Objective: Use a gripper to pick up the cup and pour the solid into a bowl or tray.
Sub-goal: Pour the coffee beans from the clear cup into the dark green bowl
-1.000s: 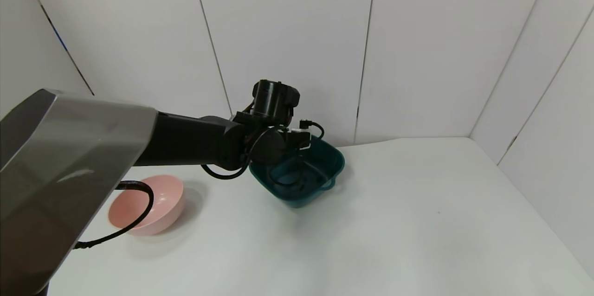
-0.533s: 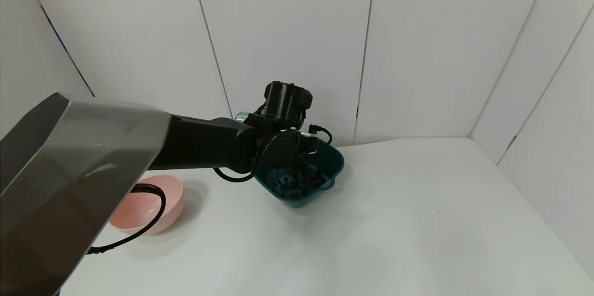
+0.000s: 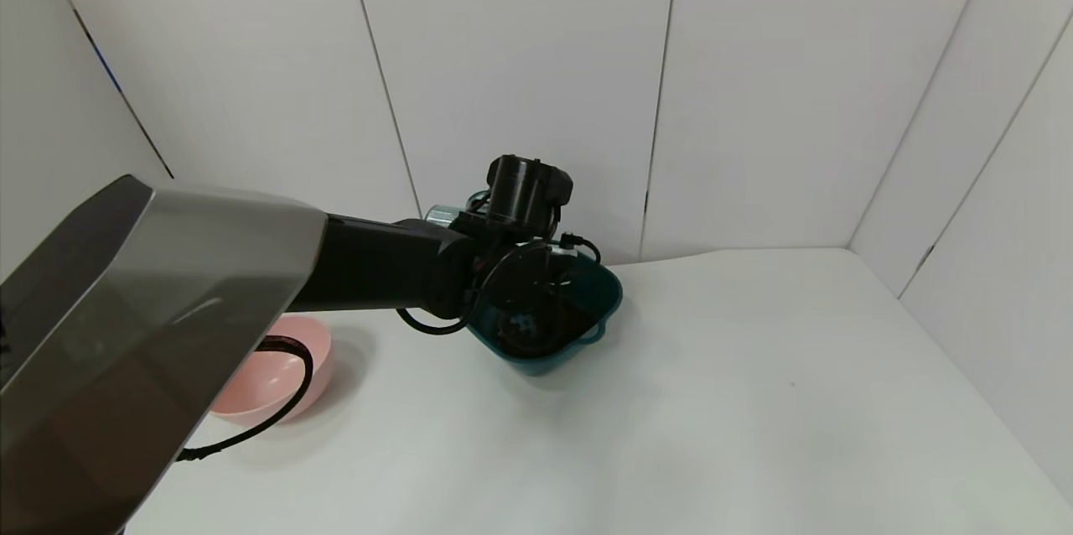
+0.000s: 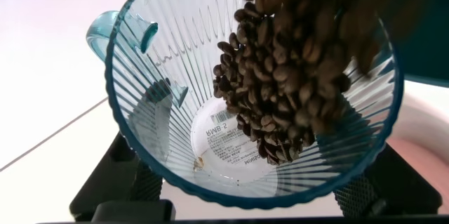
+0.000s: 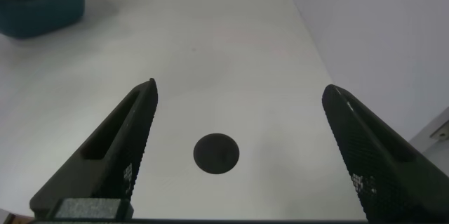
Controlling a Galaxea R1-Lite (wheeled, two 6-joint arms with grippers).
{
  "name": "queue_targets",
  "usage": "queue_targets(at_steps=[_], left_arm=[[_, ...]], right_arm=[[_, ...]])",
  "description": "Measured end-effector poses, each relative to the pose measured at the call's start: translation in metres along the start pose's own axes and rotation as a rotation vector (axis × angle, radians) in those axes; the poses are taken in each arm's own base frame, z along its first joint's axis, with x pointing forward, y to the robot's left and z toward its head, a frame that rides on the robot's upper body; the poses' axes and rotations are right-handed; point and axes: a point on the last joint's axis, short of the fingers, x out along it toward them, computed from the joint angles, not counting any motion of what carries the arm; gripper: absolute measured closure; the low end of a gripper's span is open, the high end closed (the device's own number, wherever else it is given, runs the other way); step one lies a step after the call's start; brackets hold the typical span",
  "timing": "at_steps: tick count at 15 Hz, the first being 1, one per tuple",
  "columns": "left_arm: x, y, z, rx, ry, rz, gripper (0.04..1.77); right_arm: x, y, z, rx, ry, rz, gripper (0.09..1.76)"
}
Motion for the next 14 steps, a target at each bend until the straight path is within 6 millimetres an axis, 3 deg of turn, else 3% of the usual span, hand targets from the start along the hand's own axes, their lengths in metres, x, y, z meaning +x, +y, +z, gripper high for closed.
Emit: queue_targets(at_steps=[14], left_arm=[[-0.0012, -0.0026, 0.0069, 0.027, 0.016, 0.0, 0.52]], right_arm=[[0.0, 0.0, 0.0, 0.0, 0.0, 0.0, 0.14]])
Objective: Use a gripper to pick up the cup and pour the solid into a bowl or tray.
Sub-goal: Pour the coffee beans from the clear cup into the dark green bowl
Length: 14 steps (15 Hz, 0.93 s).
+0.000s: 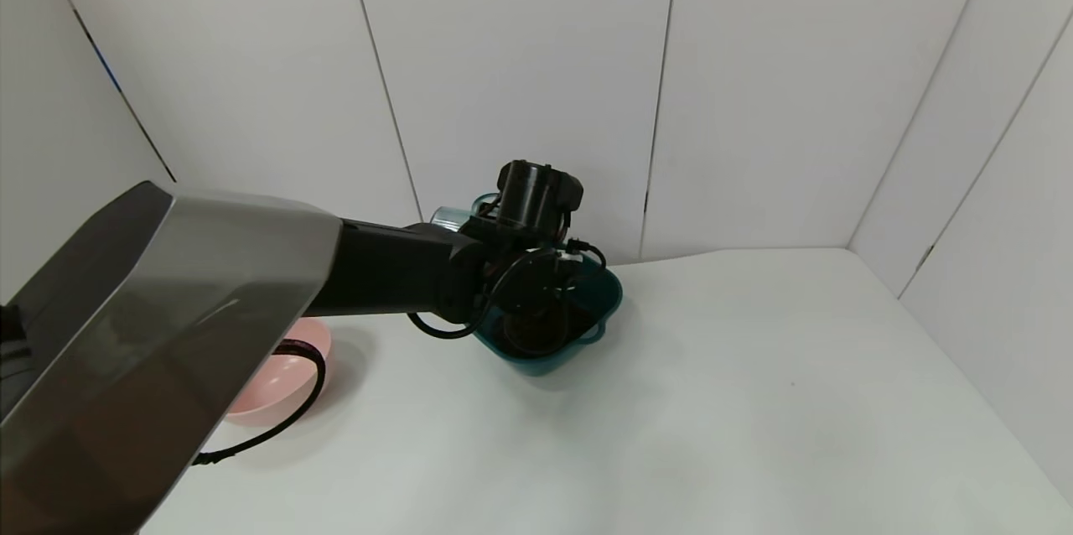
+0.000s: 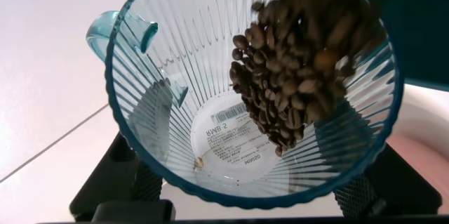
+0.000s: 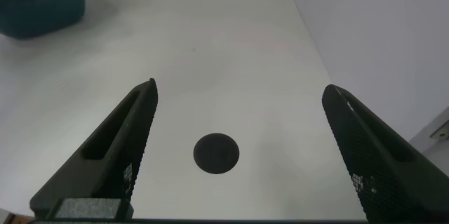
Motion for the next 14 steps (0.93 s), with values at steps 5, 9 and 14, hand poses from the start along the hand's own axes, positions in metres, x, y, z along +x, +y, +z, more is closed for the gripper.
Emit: queue_targets(at_steps=[5, 9, 14], left_arm=[[0.0, 0.002, -0.001, -0.005, 0.009, 0.004, 0.52], [-0.001, 0.003, -0.001, -0.019, 0.007, 0.011, 0.52], [-0.001, 0.013, -0.01, -0.063, -0.001, 0.026, 0.52]], right_arm=[[0.0, 0.0, 0.0, 0.0, 0.0, 0.0, 0.14], [0.0, 0.0, 0.0, 0.0, 0.0, 0.0, 0.14], [0.0, 0.0, 0.0, 0.0, 0.0, 0.0, 0.14]])
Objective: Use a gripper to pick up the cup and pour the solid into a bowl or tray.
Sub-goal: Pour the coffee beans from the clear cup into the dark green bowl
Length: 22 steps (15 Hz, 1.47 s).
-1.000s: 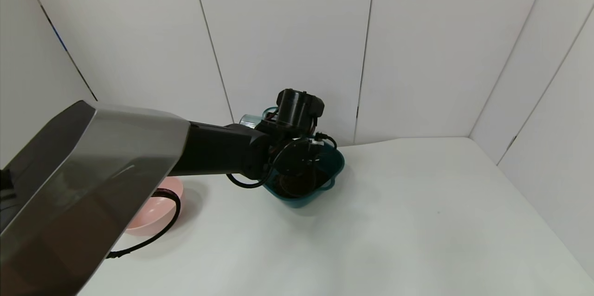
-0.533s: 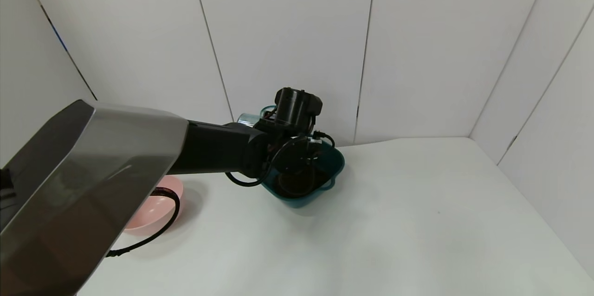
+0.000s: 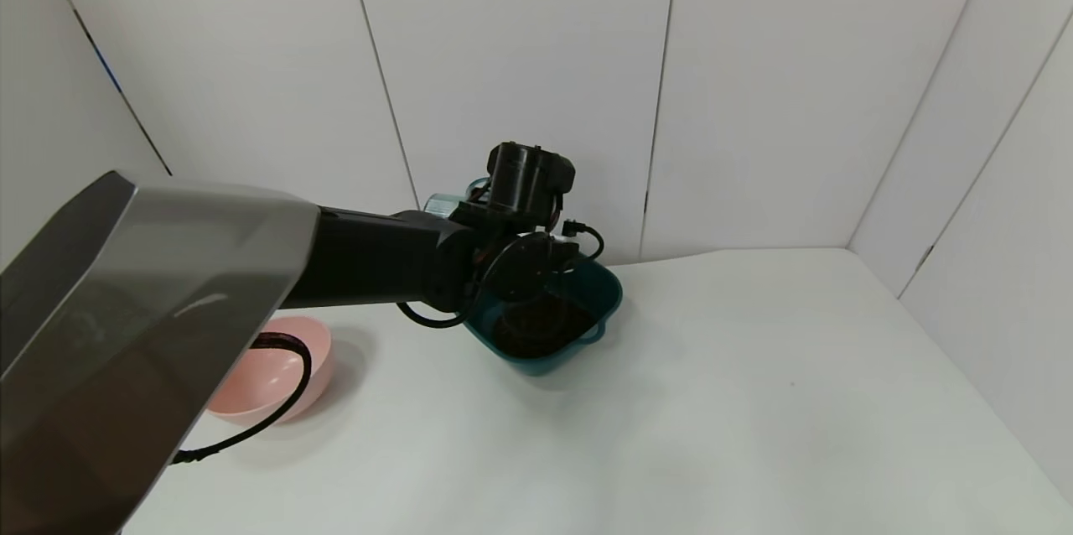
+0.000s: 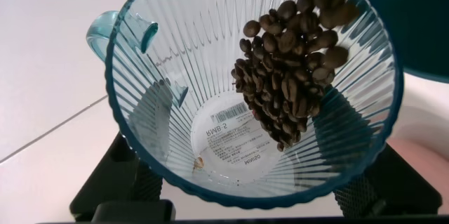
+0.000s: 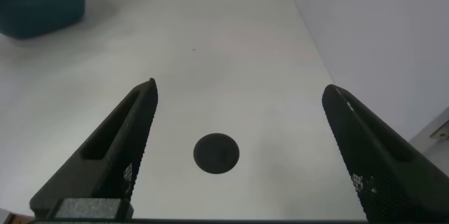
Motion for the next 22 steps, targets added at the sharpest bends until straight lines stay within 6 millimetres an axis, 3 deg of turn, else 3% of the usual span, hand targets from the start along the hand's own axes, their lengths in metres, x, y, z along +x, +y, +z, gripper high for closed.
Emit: queue_targets(at_steps=[6, 22], left_arm=[[-0.0015, 0.003, -0.0063, -0.014, 0.005, 0.003, 0.52], [-0.005, -0.0046, 0.0, 0.066, 0.069, -0.006, 0.52]], right_arm=[[0.0, 0.0, 0.0, 0.0, 0.0, 0.0, 0.14], [0.0, 0.0, 0.0, 0.0, 0.0, -0.001, 0.14]])
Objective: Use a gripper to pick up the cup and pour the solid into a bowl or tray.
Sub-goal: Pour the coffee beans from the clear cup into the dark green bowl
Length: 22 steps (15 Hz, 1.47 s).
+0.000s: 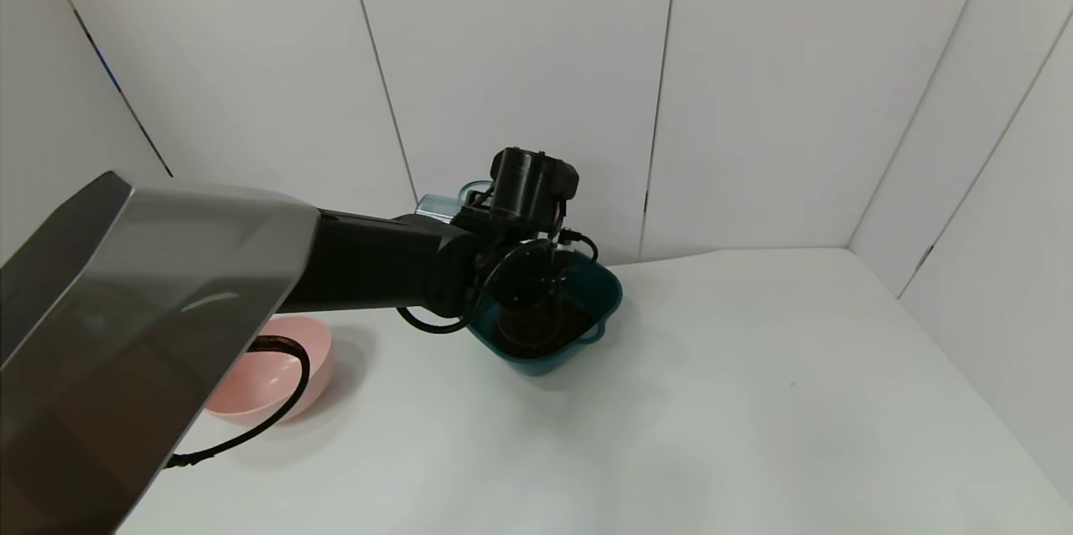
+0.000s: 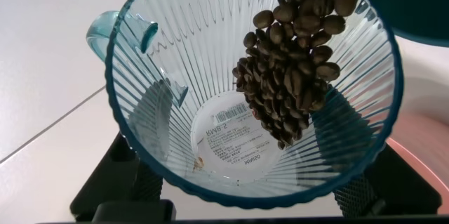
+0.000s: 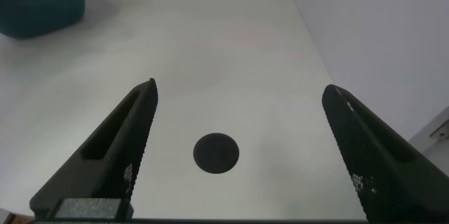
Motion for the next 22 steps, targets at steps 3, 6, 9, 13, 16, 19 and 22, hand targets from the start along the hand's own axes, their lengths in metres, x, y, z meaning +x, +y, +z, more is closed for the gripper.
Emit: queue_targets(at_steps=[3, 6, 9, 13, 16, 19, 22], left_arm=[[-0.0026, -0.0025, 0.0045, 0.014, 0.007, 0.0, 0.52], [-0.0027, -0.0033, 0.0054, 0.023, 0.022, 0.001, 0.52], [-0.0029, -0.0032, 0.0057, 0.021, 0.022, 0.002, 0.52], [-0.003, -0.003, 0.0055, 0.012, 0.02, 0.004, 0.52], [-0.0036, -0.0004, 0.0035, -0.008, 0.014, 0.009, 0.52], [-0.0039, 0.0028, 0.0008, -0.04, -0.001, 0.013, 0.52], [-0.0046, 0.0051, -0.0012, -0.084, -0.022, 0.015, 0.52]], right_arm=[[0.0, 0.0, 0.0, 0.0, 0.0, 0.0, 0.14], [0.0, 0.0, 0.0, 0.0, 0.0, 0.0, 0.14], [0.0, 0.0, 0.0, 0.0, 0.0, 0.0, 0.14], [0.0, 0.0, 0.0, 0.0, 0.0, 0.0, 0.14], [0.0, 0.0, 0.0, 0.0, 0.0, 0.001, 0.14], [0.0, 0.0, 0.0, 0.0, 0.0, 0.0, 0.14], [0.0, 0.0, 0.0, 0.0, 0.0, 0.0, 0.14]])
